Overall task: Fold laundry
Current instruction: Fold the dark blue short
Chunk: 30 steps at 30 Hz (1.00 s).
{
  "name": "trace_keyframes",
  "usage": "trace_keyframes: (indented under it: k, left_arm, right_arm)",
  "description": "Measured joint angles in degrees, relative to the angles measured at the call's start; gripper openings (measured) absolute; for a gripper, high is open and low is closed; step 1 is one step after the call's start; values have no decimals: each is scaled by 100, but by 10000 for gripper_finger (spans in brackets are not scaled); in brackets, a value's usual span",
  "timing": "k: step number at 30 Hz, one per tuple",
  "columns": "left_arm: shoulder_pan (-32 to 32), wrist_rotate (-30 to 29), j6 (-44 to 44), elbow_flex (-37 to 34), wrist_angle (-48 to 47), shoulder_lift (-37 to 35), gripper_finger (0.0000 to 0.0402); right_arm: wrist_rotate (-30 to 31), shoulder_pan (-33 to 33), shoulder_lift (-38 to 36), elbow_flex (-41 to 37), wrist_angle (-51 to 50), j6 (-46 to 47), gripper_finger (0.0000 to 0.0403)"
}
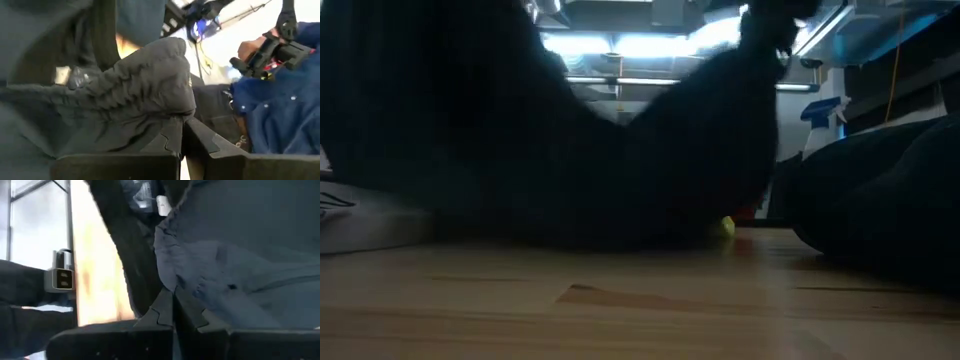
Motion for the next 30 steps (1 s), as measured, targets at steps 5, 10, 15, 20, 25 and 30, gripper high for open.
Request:
trace_keyframes:
  k: [5,10,15,20,25,30]
  left_arm:
    - [-114,296,-289,-282,710,385,0]
    - [-295,879,-540,-301,807,875,0]
    - [-569,928,-684,-300,1157,1299,0]
    - [-796,926,-796,-300,1561,1626,0]
    - [-953,847,-814,-300,1591,1782,0]
    - [-1083,701,-820,-300,1590,1839,0]
  right_arm:
    - [-188,69,-3,-497,485,498,0]
    - [-760,241,-3,-797,816,797,0]
    - [-816,526,-3,-831,897,830,0]
    - [-539,834,-3,-831,914,966,10]
    - [-462,996,-3,-831,940,989,80]
    - [70,1117,-3,-831,1730,707,183]
